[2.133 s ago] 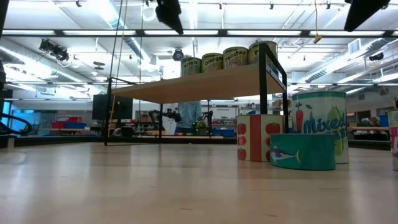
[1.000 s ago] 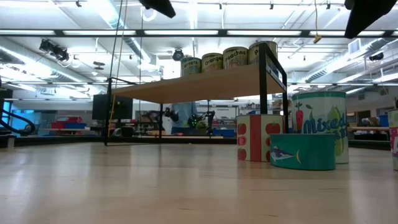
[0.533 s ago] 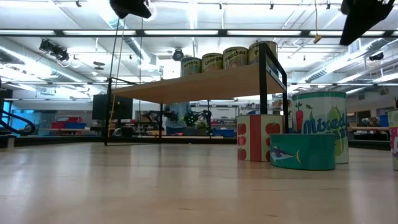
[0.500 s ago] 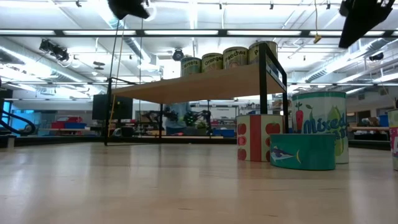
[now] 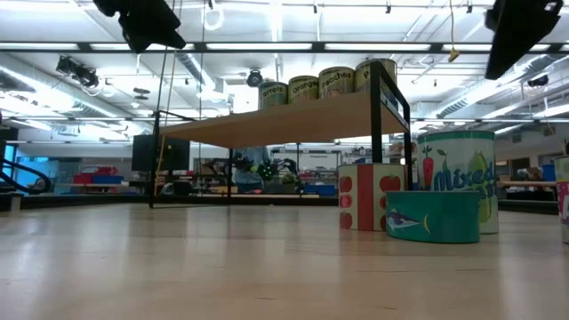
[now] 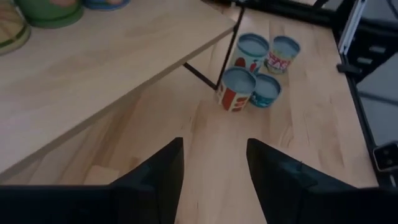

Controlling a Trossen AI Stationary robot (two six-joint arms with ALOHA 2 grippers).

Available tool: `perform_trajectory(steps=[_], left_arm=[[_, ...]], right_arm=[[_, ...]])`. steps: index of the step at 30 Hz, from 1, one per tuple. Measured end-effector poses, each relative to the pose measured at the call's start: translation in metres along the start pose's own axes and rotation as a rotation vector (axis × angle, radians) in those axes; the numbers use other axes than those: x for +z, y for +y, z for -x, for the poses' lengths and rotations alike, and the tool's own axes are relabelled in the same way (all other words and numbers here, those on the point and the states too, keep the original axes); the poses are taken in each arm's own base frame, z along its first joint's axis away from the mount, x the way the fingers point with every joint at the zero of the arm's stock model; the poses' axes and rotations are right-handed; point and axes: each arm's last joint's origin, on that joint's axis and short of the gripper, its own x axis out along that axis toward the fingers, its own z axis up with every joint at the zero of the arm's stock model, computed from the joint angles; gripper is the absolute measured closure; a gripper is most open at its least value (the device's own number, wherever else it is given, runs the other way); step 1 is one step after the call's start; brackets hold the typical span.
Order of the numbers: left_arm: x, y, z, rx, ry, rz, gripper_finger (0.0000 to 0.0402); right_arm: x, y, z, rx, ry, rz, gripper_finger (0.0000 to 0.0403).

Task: Pick and place cans onto a shelf
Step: Put the canned mixed vegetables on the shelf

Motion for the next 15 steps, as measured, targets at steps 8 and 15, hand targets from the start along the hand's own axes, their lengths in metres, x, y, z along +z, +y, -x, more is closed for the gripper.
perform_trajectory(steps=[8, 15], left_arm=[[-0.006, 0.006, 0.001, 0.004, -0.042, 0.080, 0.0221], [-0.006, 0.006, 0.000, 0.018, -0.054, 0.084, 0.0221]], right_arm=[[-0.012, -0.010, 0.017, -0.033, -0.006, -0.092, 0.0021], [-0.028, -0.023, 0.017, -0.019, -0.027, -0.165, 0.0021]])
